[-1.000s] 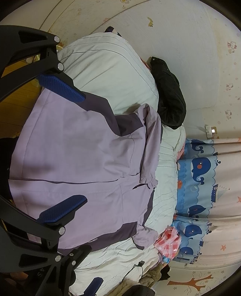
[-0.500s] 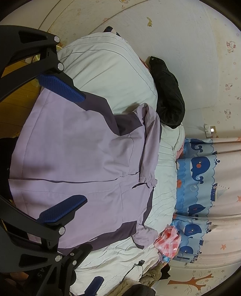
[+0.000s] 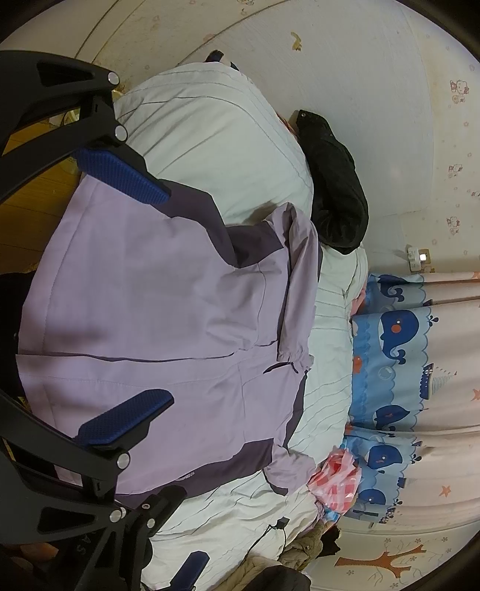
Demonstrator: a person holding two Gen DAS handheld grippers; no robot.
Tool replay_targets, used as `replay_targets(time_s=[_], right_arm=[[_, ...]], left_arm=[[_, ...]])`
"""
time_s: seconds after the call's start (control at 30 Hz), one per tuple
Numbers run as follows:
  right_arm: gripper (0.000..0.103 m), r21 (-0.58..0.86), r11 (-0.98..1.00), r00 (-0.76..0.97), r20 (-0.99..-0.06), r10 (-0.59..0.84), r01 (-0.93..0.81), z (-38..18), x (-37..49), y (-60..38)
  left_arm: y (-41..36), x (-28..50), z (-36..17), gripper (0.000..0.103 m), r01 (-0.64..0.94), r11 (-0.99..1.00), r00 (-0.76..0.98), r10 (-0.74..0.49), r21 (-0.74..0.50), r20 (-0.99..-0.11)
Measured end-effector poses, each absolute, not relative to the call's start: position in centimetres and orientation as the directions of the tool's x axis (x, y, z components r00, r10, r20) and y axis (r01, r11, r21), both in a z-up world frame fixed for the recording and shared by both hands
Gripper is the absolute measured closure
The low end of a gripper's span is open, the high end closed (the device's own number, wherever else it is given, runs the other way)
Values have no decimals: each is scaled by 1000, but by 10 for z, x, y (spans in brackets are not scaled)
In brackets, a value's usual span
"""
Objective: Fold large clothes
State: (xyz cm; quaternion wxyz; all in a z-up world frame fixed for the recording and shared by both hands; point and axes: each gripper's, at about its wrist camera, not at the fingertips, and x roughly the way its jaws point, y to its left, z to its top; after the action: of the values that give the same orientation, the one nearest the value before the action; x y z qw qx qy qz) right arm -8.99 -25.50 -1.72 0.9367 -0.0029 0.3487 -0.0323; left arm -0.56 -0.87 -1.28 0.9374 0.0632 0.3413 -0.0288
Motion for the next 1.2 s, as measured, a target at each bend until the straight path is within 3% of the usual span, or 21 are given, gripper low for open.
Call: replay_targets(time_s=[1.2], right_arm=[[6, -11, 998, 749, -661, -49, 56, -22, -87, -257]], left_arm=[[-7, -3, -21, 7, 101, 990, 755, -12, 98, -655]])
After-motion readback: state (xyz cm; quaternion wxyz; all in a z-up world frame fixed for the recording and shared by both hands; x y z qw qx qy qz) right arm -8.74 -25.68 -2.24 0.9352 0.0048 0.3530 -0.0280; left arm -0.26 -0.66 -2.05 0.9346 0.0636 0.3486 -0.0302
